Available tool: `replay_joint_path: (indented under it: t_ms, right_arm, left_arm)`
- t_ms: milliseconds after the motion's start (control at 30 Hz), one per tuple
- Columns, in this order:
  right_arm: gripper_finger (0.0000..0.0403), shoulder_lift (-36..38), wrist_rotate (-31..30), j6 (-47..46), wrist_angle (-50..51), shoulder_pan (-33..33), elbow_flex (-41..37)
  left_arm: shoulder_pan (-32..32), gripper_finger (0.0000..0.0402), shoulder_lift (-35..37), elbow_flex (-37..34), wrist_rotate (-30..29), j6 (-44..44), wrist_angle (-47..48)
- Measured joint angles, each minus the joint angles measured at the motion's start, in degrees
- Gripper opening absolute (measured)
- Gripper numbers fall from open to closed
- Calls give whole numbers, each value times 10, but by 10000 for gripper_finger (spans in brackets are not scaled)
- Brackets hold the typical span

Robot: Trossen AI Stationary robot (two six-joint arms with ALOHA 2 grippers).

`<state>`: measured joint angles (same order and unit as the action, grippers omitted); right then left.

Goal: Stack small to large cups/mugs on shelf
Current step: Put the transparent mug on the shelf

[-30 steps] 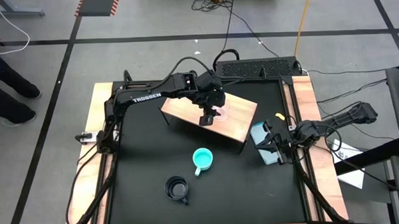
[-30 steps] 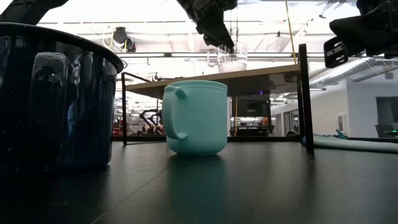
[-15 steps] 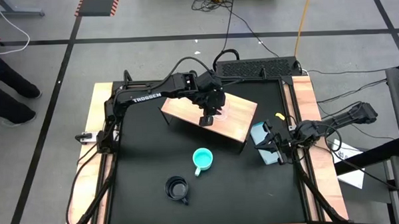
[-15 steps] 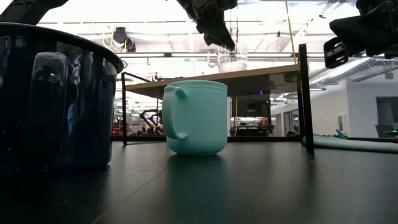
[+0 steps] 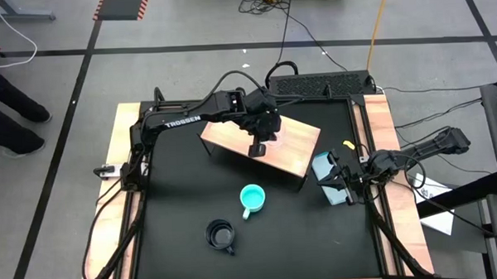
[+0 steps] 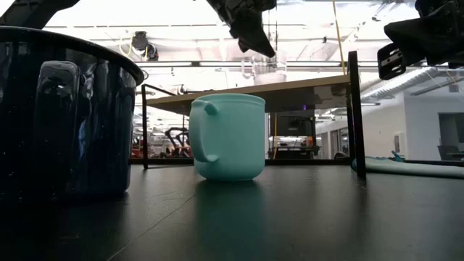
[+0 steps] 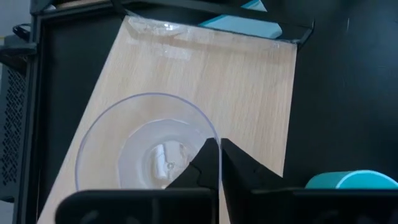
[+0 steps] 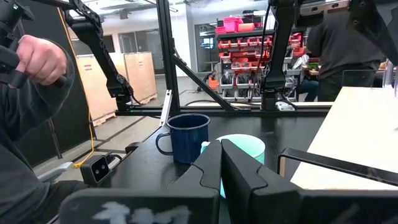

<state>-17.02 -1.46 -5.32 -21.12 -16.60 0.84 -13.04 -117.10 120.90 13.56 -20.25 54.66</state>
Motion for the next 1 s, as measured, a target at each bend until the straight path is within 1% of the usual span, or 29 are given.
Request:
replay_joint_path:
  t_ms: [200,333,600,733,867,1000]
  right_arm:
    - [0,0,0,0,0,0,0]
    - [0,0,0,0,0,0,0]
    - [0,0,0,0,0,0,0]
    - [0,0,0,0,0,0,0]
    - [0,0,0,0,0,0,0]
    - [0,0,0,0,0,0,0]
  left_arm:
    - [0,3,0,5,0,4,-8]
    - [0,2,0,18,-5,10,4]
    - [0,1,0,72,-70,52,62]
    - [2,1,0,100,-74,56,74]
    - [2,1,0,117,-78,78,73]
    - [0,1,0,129,-126,90,72]
